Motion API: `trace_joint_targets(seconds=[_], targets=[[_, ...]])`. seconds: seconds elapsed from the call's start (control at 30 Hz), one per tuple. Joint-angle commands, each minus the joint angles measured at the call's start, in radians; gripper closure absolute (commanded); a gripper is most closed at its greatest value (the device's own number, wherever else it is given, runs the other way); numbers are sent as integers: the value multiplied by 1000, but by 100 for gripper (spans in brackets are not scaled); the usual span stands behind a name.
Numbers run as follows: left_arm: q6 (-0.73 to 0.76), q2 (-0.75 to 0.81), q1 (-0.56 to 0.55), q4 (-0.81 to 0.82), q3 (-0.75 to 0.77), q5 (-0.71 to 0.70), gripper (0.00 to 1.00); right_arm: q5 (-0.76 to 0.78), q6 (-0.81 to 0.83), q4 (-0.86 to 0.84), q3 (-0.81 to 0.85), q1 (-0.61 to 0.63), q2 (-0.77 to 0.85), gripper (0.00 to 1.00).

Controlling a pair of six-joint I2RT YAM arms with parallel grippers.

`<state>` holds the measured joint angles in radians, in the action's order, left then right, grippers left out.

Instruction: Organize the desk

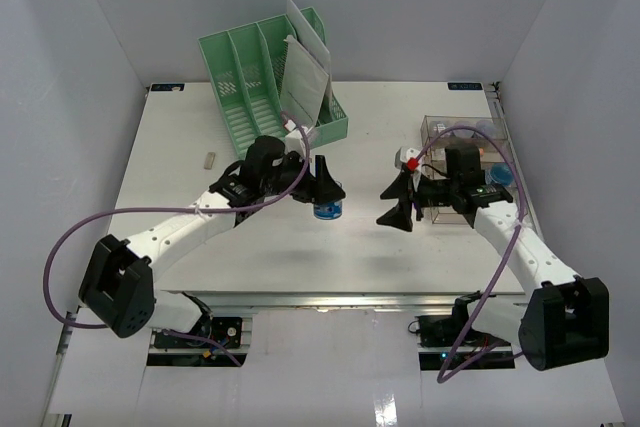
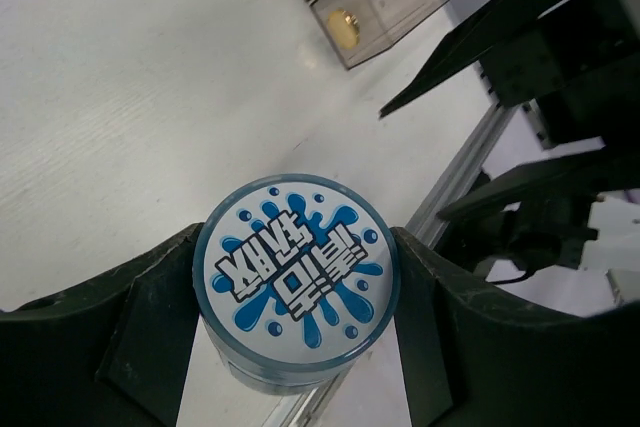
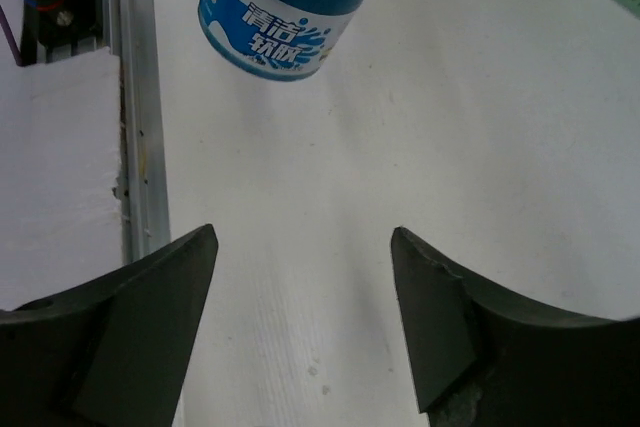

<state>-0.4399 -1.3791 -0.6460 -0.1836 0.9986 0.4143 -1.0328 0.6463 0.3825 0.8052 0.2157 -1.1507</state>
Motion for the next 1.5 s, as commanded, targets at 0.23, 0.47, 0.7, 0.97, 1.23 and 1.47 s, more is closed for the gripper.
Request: trace_joint_targets(seconds=[0.23, 0.47, 0.7, 0.97, 1.23, 1.47], targets=[[-490, 41, -1, 714, -184, -192, 100, 455, -627, -446, 13, 255, 64, 10], [-532, 14, -1, 720, -166, -219, 100, 594, -774, -469, 97, 352, -59, 10], [-538, 8, -1, 729, -174, -218, 100, 617, -758, -514, 165, 366, -132, 9], [-572, 11, 2, 764, -195, -186, 100, 557, -678, -526, 209, 384, -202, 20], [-611, 9, 41, 809, -230, -134, 54, 483, -578, -490, 209, 386, -192, 76], [-594, 52, 151, 791, -236, -47, 10, 402, -378, -368, 200, 369, -172, 92]])
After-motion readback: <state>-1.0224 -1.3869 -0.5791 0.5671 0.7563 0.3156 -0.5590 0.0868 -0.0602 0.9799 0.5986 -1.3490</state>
